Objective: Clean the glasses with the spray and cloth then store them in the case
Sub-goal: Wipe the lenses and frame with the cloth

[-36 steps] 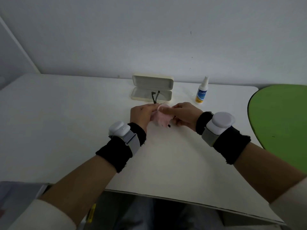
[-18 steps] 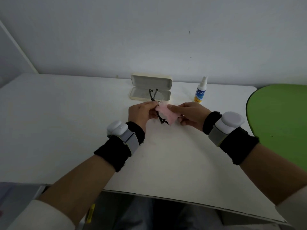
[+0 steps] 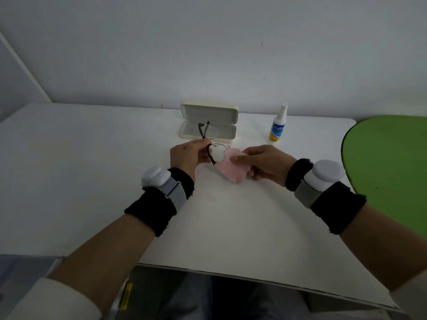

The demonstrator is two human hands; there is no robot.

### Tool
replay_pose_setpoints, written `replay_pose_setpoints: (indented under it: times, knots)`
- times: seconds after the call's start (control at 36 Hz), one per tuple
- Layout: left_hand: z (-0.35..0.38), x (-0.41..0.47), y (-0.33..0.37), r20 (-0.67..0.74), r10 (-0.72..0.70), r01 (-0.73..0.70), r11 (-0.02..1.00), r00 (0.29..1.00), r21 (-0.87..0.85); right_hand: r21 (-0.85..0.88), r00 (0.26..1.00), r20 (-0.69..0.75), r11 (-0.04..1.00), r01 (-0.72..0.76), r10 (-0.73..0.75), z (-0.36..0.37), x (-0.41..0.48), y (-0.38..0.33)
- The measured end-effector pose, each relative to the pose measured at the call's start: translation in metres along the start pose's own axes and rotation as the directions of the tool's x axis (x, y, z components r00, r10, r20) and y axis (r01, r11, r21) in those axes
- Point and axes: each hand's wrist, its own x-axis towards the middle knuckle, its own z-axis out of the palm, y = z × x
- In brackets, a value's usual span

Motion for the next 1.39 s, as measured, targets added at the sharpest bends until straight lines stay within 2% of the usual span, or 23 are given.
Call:
replay_pose_setpoints:
  times: [0.25, 0.42, 0.72, 0.92, 1.0, 1.17, 1.39]
  knots:
    - [-0.003, 0.002, 0.003, -0.017, -0.009, 0.009, 1.000, 1.000, -0.008, 0.136, 0.990, -0.133, 0.989, 0.055, -0.036, 0.001, 0.005, -0.003]
    - [-0.002, 0.003, 0.004, -0.039, -0.003, 0.003, 1.000, 0.999, -0.007, 0.170, 0.986, -0.157, 0.982, 0.088, -0.062, 0.002, 0.008, -0.003]
    - [0.001, -0.001, 0.008, -0.061, -0.033, 0.032, 0.999, 0.998, -0.020, 0.246, 0.952, -0.294, 0.955, 0.165, -0.089, 0.005, 0.011, 0.002]
    - [0.006, -0.005, 0.010, -0.041, -0.058, 0.055, 0.996, 0.997, -0.075, 0.159, 0.969, -0.205, 0.972, 0.174, -0.140, 0.006, 0.007, 0.002]
    - [0.008, -0.006, 0.011, -0.044, -0.062, 0.059, 0.995, 0.997, -0.076, 0.120, 0.982, -0.144, 0.982, 0.144, -0.126, 0.008, 0.007, 0.003]
    - [0.010, -0.007, 0.011, -0.068, -0.059, 0.053, 0.994, 0.996, -0.094, 0.138, 0.988, -0.127, 0.985, 0.104, -0.086, 0.013, 0.004, 0.001]
    - [0.011, -0.007, 0.008, -0.102, -0.057, 0.043, 0.990, 0.993, -0.131, 0.030, 0.973, -0.090, 0.976, 0.215, -0.211, 0.014, 0.001, 0.003]
